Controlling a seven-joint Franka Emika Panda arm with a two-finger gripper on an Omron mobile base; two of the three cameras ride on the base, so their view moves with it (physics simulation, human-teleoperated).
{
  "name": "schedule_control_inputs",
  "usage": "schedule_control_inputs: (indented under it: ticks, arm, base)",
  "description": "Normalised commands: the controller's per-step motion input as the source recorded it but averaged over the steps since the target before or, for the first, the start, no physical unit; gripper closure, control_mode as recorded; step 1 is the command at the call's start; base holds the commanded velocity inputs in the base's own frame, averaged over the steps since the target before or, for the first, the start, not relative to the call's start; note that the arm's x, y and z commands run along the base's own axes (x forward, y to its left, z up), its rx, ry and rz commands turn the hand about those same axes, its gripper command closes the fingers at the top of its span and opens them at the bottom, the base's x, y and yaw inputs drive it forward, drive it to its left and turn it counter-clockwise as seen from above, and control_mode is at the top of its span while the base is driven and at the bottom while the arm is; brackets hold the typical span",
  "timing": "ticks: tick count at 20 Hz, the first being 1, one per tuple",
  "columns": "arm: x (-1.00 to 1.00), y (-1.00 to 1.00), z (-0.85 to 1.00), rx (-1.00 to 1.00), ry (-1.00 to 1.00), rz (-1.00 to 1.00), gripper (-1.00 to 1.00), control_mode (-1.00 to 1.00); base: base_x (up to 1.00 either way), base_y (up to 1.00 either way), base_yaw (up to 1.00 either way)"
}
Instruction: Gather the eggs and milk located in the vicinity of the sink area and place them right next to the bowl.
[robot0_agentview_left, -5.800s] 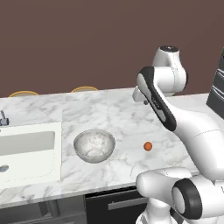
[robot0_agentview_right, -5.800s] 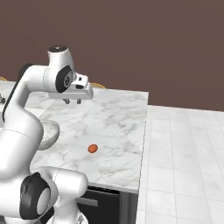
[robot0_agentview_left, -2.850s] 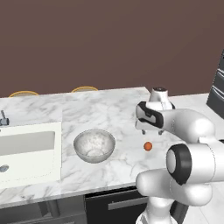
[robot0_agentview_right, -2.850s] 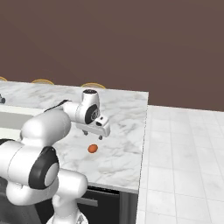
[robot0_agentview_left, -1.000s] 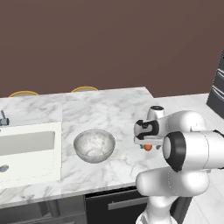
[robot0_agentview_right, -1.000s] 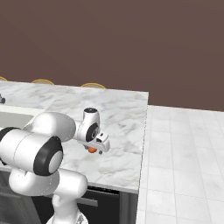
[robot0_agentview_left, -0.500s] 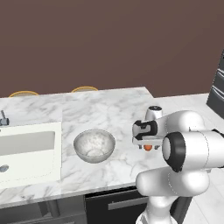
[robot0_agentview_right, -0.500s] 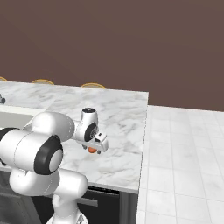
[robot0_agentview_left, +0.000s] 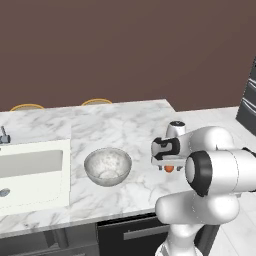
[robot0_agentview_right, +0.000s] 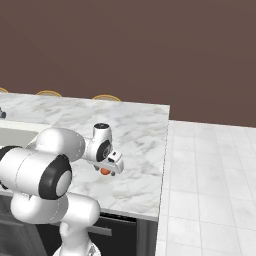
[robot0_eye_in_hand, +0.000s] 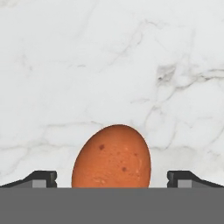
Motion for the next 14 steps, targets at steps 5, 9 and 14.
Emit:
schedule_control_inputs:
  ticks: [5, 9, 14]
  arm:
    - [0.00, 0.00, 0.00, 0.00, 0.00, 0.00, 1.00, -1.00]
    - [0.00, 0.00, 0.00, 0.00, 0.00, 0.00, 1.00, -1.00]
    - [0.00, 0.00, 0.00, 0.00, 0.00, 0.00, 1.00, -1.00]
  base:
    - [0.00, 0.00, 0.00]
    - [0.00, 0.00, 0.00]
    - [0.00, 0.00, 0.00]
